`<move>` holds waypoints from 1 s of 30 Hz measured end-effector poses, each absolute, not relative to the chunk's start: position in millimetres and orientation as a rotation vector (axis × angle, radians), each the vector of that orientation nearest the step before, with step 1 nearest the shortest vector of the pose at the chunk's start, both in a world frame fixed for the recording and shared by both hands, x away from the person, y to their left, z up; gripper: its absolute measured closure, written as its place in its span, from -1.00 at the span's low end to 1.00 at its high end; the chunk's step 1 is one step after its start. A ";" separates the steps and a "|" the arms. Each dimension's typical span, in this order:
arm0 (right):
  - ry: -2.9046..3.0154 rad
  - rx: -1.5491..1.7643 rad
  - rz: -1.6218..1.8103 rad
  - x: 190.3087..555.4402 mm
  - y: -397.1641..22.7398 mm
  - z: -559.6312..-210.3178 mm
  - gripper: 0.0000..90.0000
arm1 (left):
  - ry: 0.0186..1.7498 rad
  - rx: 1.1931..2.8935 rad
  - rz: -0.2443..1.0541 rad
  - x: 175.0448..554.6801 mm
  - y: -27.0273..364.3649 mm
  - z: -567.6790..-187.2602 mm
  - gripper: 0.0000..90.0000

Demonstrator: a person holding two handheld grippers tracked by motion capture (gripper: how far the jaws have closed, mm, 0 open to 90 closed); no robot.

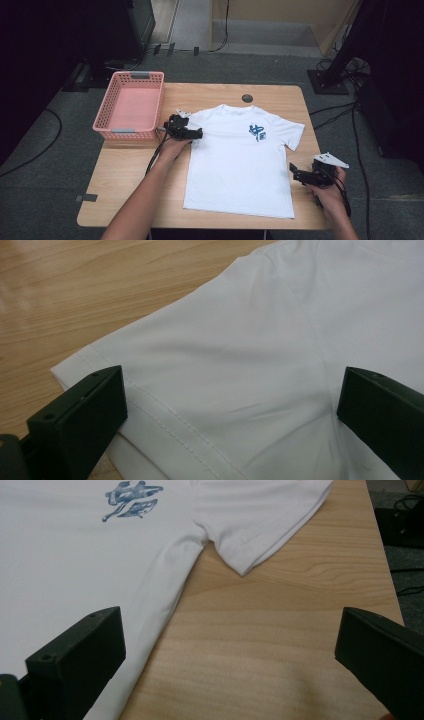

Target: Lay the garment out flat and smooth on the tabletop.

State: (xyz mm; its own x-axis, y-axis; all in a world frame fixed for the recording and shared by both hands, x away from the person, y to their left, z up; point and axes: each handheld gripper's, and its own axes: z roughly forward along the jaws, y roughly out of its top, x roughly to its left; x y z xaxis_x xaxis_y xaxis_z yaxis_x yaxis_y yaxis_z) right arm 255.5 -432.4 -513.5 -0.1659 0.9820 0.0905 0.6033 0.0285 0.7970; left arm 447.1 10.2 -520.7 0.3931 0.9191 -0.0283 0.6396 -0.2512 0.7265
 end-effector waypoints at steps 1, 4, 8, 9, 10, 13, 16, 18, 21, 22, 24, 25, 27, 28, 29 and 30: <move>1.817 1.604 0.993 252.8 -433.0 -514.2 -1.00 | 1.329 1.989 0.542 446.9 10.3 -520.7 -1.00; 1.823 1.608 0.976 245.0 -436.1 -517.1 -1.00 | 1.327 1.996 0.542 446.3 11.2 -519.9 -1.00; 1.824 1.631 0.983 235.3 -442.8 -520.9 -1.00 | 1.316 1.994 0.548 443.8 10.8 -515.9 -1.00; 1.822 1.641 0.985 233.1 -444.5 -521.1 -1.00 | 1.312 1.994 0.550 443.1 10.9 -514.3 -1.00; 1.817 1.642 0.988 230.9 -446.1 -521.1 -1.00 | 1.307 1.994 0.554 442.3 10.9 -512.9 -1.00; 1.807 1.643 0.984 223.2 -451.2 -521.0 -1.00 | 1.295 1.992 0.554 439.4 10.5 -508.5 -1.00; 1.812 1.650 0.973 217.9 -453.9 -521.5 -1.00 | 1.283 2.000 0.559 435.7 10.7 -505.2 -1.00; 1.819 1.648 0.969 215.2 -454.7 -521.5 -1.00 | 1.282 1.995 0.565 433.3 11.5 -503.3 -1.00; 1.829 1.648 0.960 211.6 -454.9 -521.9 -1.00 | 1.282 1.987 0.567 428.9 13.5 -500.2 -1.00; 1.836 1.650 0.954 210.1 -454.4 -522.2 -1.00 | 1.287 1.991 0.567 427.3 14.0 -499.5 -1.00; 1.846 1.645 0.935 207.5 -453.0 -522.7 -0.98 | 1.285 2.000 0.565 423.5 14.0 -498.5 -1.00; 1.846 1.641 0.932 206.5 -452.5 -522.8 -0.98 | 1.280 1.996 0.561 421.4 13.9 -497.8 -1.00; 1.845 1.645 0.934 204.7 -451.7 -522.9 -0.98 | 1.273 1.995 0.546 418.4 13.5 -496.4 -1.00; 1.845 1.647 0.931 204.0 -451.5 -523.2 -0.98 | 1.266 1.996 0.547 416.7 13.0 -495.6 -1.00; 1.850 1.647 0.921 203.3 -451.1 -523.5 -0.98 | 1.258 2.001 0.551 415.3 12.8 -494.4 -1.00; 1.853 1.651 0.909 202.9 -450.5 -523.8 -0.98 | 1.254 2.000 0.551 413.8 12.6 -493.2 -1.00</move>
State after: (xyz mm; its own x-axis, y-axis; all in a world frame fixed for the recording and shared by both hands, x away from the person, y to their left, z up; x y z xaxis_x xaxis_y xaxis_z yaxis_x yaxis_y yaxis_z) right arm 202.9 -450.5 -523.8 -0.1453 0.9871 0.0680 0.6579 0.0451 0.7518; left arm 413.8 12.6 -493.2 0.4404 0.8977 -0.0113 0.5988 -0.2843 0.7487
